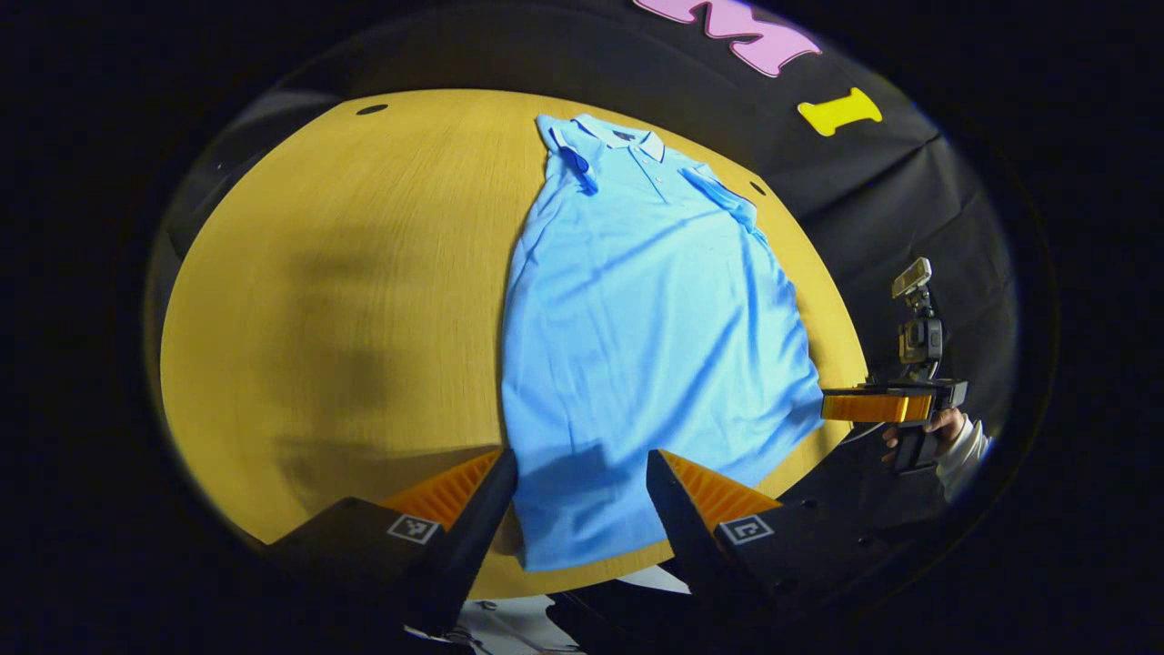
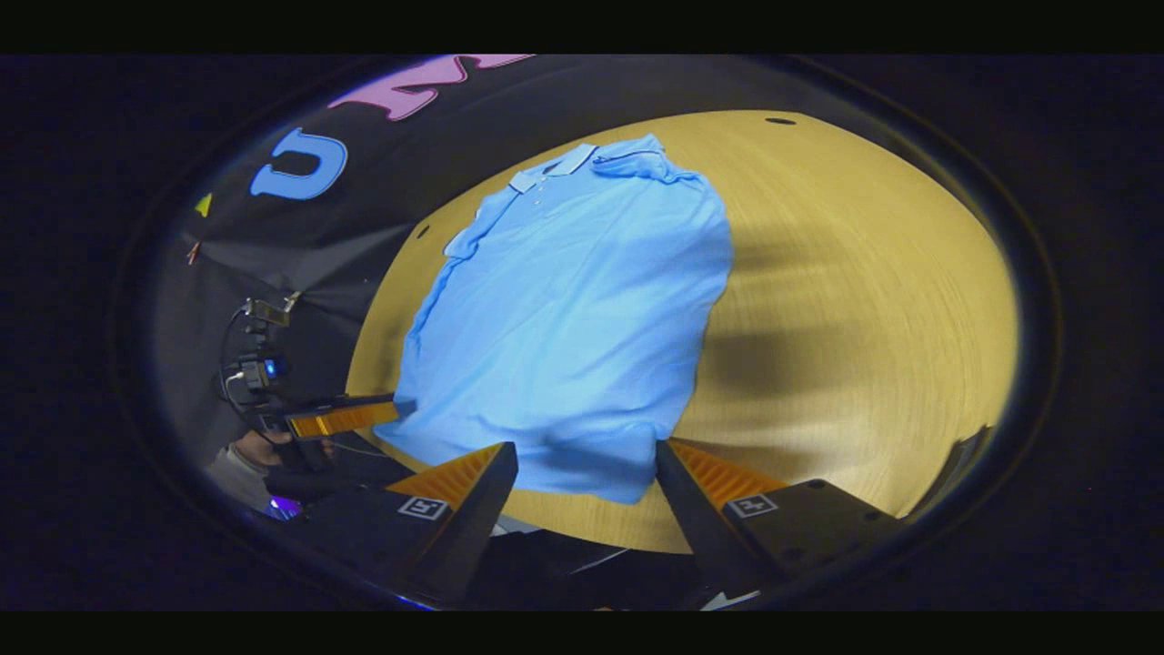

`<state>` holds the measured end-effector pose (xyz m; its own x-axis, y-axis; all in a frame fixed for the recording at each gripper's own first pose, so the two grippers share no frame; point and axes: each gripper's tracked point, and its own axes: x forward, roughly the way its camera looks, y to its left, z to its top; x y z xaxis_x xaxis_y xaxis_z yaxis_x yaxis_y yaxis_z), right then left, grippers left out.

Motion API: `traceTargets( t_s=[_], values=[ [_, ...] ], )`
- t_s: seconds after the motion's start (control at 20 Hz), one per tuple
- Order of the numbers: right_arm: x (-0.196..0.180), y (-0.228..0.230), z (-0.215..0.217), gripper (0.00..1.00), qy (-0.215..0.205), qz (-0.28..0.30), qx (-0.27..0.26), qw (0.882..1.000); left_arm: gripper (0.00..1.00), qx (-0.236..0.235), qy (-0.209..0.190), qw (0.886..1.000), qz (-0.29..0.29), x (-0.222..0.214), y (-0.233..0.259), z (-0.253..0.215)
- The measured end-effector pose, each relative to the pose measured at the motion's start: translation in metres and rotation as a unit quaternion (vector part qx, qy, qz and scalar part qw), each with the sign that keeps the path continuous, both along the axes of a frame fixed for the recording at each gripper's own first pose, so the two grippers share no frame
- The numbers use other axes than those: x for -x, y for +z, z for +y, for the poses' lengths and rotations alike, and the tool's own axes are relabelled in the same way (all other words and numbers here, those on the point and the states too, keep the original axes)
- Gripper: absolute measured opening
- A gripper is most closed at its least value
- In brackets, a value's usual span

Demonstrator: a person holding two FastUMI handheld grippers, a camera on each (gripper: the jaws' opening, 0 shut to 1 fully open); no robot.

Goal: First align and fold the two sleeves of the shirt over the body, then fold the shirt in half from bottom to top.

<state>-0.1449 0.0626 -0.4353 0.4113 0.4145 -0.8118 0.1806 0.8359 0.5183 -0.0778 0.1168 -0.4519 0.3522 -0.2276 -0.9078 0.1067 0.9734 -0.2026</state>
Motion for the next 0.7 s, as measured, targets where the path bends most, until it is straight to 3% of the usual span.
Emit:
traceTargets(
  t_s=[0.05, 0.1, 0.15, 0.2, 0.3, 0.4, 0.5, 0.55, 0.65, 0.7],
  values=[
    [0.002, -0.004, 0.002, 0.87, 0.012, 0.008, 0.011, 1.0, 0.96, 0.017, -0.006, 1.0, 0.016, 0.007, -0.002, -0.009],
    [0.007, -0.011, 0.001, 0.74, 0.015, 0.019, 0.025, 0.999, 0.9, 0.034, -0.012, 0.999, 0.021, 0.014, -0.003, -0.018],
    [0.012, -0.013, -0.003, 0.6, 0.007, 0.026, 0.034, 0.999, 0.71, 0.042, -0.026, 0.999, 0.018, 0.019, -0.009, -0.025],
    [0.013, -0.013, -0.001, 0.22, -0.019, 0.026, 0.019, 0.999, 0.51, 0.037, -0.043, 0.998, 0.005, 0.021, -0.014, -0.028],
    [0.007, -0.012, -0.001, 0.07, -0.059, 0.035, -0.017, 0.997, 0.12, 0.04, -0.047, 0.998, -0.008, 0.019, -0.012, -0.037],
    [0.005, -0.012, -0.001, 0.0, -0.058, 0.02, -0.016, 0.998, 0.07, 0.031, -0.047, 0.998, 0.001, 0.017, -0.014, -0.035],
    [0.006, -0.01, -0.001, 0.06, -0.03, 0.001, 0.006, 1.0, 0.06, 0.024, -0.049, 0.998, 0.005, 0.016, -0.01, -0.031],
    [0.005, -0.005, 0.001, 0.0, -0.02, -0.006, 0.002, 1.0, 0.06, 0.024, -0.048, 0.999, -0.001, 0.012, -0.005, -0.03],
    [-0.006, 0.009, 0.004, 0.01, -0.024, -0.03, -0.025, 0.999, 0.06, 0.037, -0.046, 0.998, -0.018, 0.004, 0.01, -0.033],
    [-0.014, 0.018, 0.004, 0.11, -0.032, -0.045, -0.039, 0.998, 0.06, 0.043, -0.045, 0.998, -0.031, -0.002, 0.019, -0.035]
  ],
)
